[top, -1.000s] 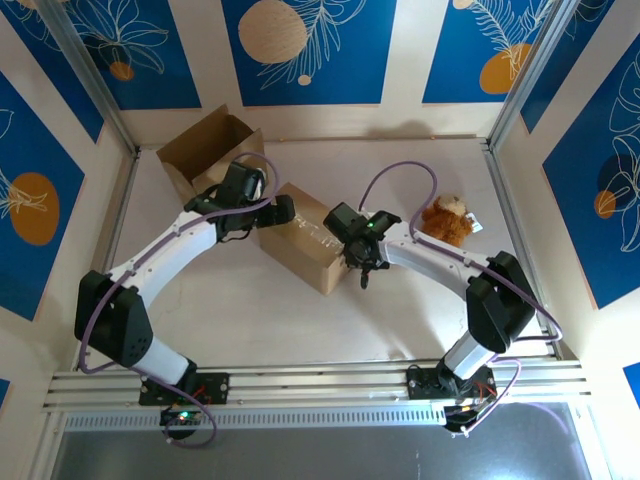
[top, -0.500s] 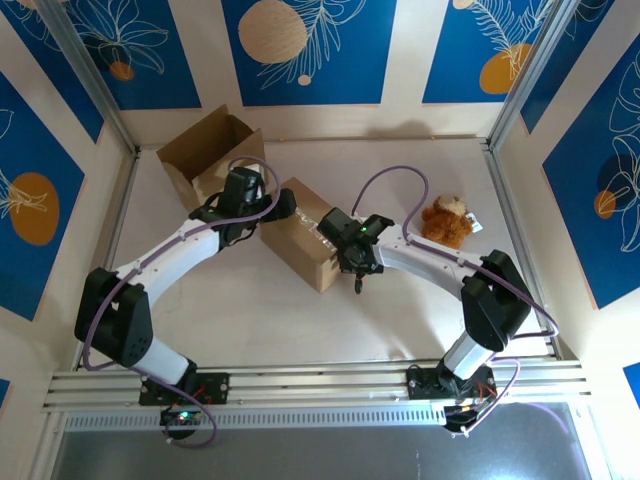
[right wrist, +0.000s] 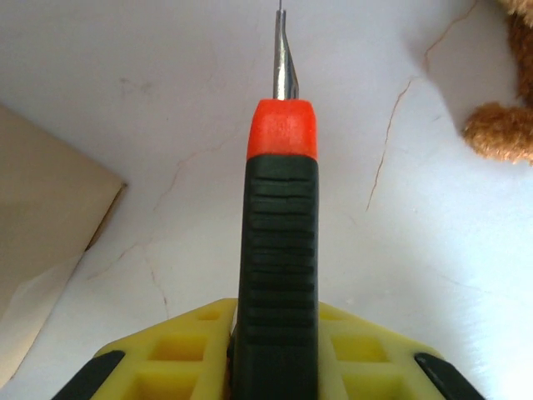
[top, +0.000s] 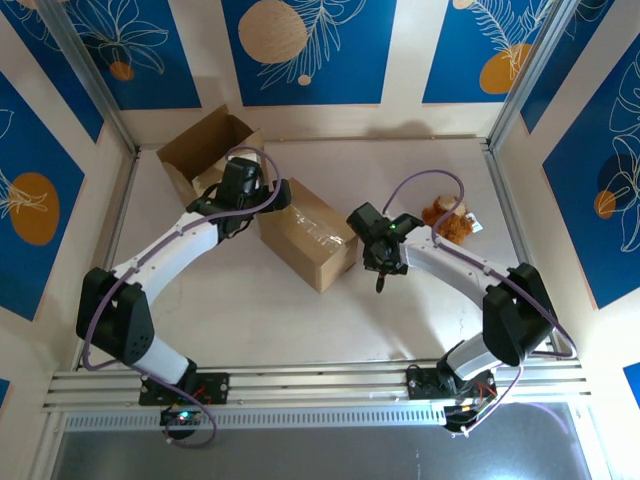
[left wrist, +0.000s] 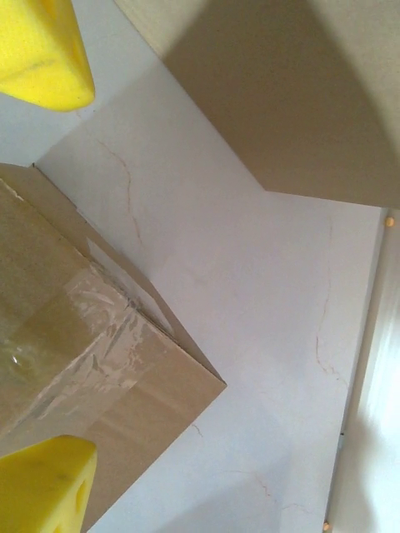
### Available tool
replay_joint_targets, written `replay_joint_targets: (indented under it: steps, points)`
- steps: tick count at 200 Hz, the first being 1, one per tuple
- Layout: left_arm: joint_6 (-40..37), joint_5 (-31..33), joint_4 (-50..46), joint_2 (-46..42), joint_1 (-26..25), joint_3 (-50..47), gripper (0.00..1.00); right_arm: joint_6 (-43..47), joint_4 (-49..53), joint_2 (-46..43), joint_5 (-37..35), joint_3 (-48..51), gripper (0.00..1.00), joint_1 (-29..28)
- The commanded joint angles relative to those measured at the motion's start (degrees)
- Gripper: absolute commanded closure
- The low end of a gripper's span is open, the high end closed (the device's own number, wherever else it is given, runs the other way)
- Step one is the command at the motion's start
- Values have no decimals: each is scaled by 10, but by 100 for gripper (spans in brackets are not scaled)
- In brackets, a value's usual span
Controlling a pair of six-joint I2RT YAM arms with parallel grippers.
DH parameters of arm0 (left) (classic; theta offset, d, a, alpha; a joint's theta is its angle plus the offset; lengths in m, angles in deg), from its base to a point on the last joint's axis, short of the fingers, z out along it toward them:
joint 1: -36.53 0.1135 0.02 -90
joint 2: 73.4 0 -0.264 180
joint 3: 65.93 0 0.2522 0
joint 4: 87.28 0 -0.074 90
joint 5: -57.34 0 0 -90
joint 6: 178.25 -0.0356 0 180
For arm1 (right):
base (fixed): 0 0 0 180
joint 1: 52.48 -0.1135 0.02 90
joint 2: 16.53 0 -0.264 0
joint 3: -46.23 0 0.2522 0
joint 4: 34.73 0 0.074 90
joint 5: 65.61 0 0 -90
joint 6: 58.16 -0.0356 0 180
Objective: Unpack the express box
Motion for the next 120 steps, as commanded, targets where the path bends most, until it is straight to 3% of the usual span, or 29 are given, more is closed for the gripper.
replay_joint_targets:
  steps: [1,120]
  points:
    - [-17,1,-26,12,13,18,0,30,-18,12,23,-31,100,1]
    - [1,-63,3,41,29,-2,0,89,-39,99,42,-132,100,26]
